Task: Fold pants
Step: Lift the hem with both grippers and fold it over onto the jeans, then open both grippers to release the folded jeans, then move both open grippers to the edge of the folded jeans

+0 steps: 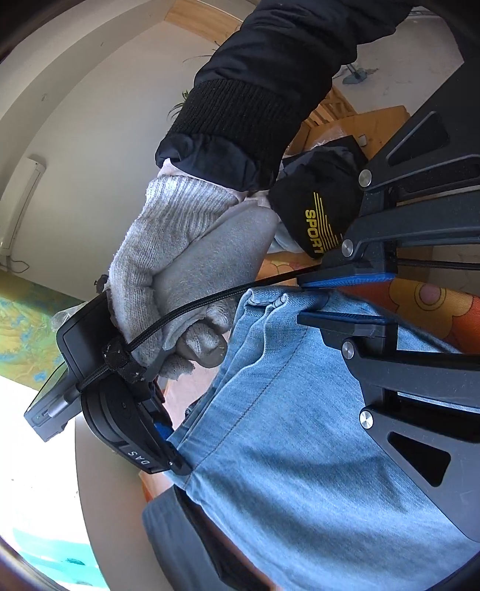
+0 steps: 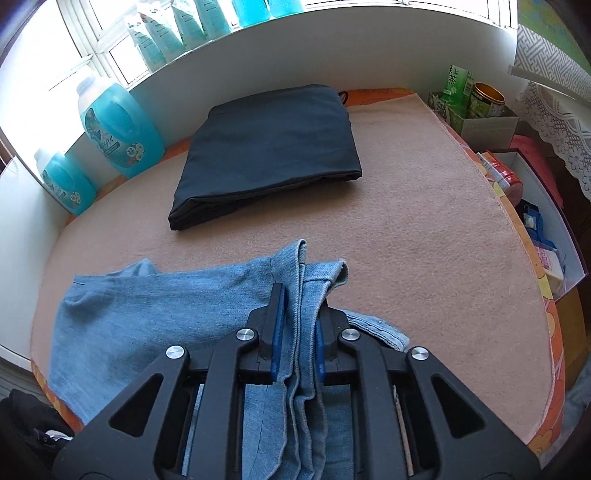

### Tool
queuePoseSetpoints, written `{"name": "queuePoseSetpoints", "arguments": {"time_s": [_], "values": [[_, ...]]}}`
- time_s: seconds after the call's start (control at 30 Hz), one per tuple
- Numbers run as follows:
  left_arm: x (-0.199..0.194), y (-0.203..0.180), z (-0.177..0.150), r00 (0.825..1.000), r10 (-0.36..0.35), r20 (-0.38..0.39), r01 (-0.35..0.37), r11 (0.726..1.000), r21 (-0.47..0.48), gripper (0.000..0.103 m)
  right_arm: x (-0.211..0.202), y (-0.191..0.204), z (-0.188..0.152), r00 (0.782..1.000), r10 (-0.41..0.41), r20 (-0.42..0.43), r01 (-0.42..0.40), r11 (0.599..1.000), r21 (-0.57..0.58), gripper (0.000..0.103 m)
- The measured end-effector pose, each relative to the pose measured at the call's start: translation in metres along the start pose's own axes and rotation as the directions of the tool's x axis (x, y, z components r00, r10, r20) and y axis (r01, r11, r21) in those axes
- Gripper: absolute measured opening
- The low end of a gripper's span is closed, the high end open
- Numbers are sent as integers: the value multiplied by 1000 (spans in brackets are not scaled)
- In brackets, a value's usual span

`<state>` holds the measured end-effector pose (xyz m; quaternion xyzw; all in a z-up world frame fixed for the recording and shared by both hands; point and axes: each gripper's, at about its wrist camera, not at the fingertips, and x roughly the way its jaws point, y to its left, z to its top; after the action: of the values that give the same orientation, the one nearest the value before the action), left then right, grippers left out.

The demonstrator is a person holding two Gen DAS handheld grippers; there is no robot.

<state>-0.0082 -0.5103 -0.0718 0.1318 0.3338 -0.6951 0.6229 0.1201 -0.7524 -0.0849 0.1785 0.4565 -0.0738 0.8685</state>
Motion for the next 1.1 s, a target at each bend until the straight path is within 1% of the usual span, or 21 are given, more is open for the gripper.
{"name": "queuePoseSetpoints", "arguments": {"time_s": [0.03, 0.1, 0.17, 0.23, 0.33, 0.4, 0.47, 0.5, 0.57, 0.63, 0.73, 0.83, 1.0, 1.1], "values": [[-2, -1, 0, 1000, 7, -10, -6, 1000, 1, 14, -5, -2, 0, 1000, -16, 13, 16, 1000, 4, 32], [-5, -5, -1, 1000, 21, -24, -20, 1000, 8, 28, -19, -6, 0, 999, -12, 36, 12, 1000, 18, 35], [-13, -7, -3, 999, 31, -19, -31, 1000, 2, 35, -34, -8, -2, 998, -21, 67, 19, 999, 29, 39], [-23, -7, -4, 999, 37, -21, -37, 999, -8, 35, -51, -7, -6, 995, -25, 99, 21, 999, 43, 41], [-47, -9, -7, 999, 50, -5, -50, 999, -6, 35, -77, 6, -15, 988, 22, 152, -28, 999, 37, 42], [-66, -10, -11, 998, 68, 9, -68, 998, -10, 35, -92, 24, -21, 983, 46, 180, -48, 999, 4, 42], [-90, -6, -17, 995, 90, 32, -89, 996, -22, 36, -102, 48, -26, 977, 89, 195, -83, 996, -40, 42], [-102, -4, -21, 993, 111, 44, -110, 994, -27, 39, -105, 62, -27, 975, 110, 194, -98, 993, -69, 42], [-126, 2, -33, 984, 161, 74, -158, 986, -51, 43, -108, 93, -27, 970, 152, 188, -127, 982, -136, 42], [-151, 11, -46, 974, 208, 92, -200, 976, -90, 43, -109, 126, -26, 965, 197, 175, -161, 967, -199, 42], [-186, 27, -70, 947, 301, 108, -282, 946, -161, 43, -104, 174, -23, 955, 256, 150, -206, 935, -287, 42], [-219, 47, -95, 921, 374, 109, -337, 905, -258, 43, -93, 219, -24, 951, 286, 113, -225, 898, -377, 43], [-266, 73, -137, 875, 476, 93, -403, 821, -405, 43, -65, 279, -26, 944, 328, 42, -272, 841, -469, 44], [-281, 88, -162, 858, 509, 70, -414, 766, -492, 43, -49, 310, -28, 939, 344, 9, -290, 806, -515, 47]]}}
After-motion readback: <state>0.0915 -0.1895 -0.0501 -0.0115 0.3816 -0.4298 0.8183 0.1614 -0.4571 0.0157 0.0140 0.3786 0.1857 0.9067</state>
